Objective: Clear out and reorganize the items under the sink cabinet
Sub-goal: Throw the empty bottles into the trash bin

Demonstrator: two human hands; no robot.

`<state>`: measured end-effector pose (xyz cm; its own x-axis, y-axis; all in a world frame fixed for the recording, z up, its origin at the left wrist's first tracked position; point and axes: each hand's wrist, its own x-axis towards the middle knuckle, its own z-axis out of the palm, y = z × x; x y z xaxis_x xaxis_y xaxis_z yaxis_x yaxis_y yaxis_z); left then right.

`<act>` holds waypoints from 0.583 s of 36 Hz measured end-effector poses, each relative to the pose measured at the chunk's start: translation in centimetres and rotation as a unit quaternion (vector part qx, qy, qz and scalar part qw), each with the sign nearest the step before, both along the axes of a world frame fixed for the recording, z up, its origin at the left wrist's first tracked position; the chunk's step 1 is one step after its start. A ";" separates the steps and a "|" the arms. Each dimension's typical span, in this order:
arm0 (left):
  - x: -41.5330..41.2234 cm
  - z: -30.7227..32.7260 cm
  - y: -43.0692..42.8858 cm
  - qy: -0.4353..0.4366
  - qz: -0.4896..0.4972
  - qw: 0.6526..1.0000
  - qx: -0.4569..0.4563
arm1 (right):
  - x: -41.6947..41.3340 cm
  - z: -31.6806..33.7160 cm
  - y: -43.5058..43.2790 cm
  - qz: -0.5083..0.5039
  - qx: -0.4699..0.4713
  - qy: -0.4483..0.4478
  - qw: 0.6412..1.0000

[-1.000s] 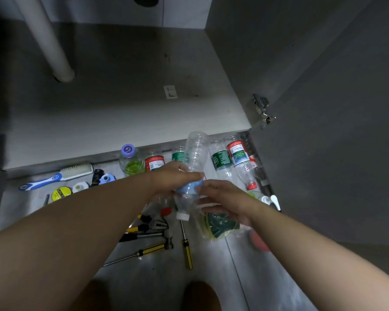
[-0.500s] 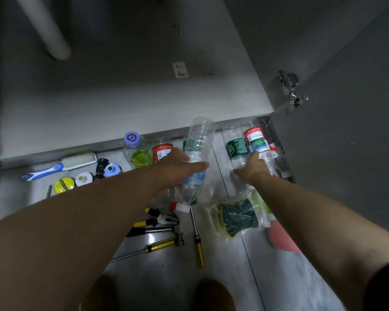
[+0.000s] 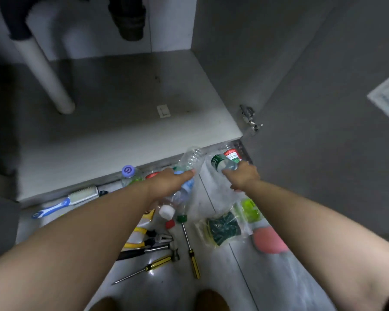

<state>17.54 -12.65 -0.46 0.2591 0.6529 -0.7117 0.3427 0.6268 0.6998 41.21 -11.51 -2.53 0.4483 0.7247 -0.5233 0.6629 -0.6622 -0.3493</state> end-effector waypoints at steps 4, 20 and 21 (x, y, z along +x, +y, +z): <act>1.0 5.7 -1.2 0.006 -0.026 0.999 0.029 | 0.8 5.4 -3.0 -0.034 0.015 0.080 0.996; 13.7 20.3 -17.4 0.014 -0.230 0.961 0.154 | 12.8 24.8 -32.3 -0.069 0.112 0.152 0.979; 13.7 20.5 -17.5 0.011 -0.225 0.962 0.152 | 13.2 25.4 -32.6 -0.050 0.104 0.143 0.983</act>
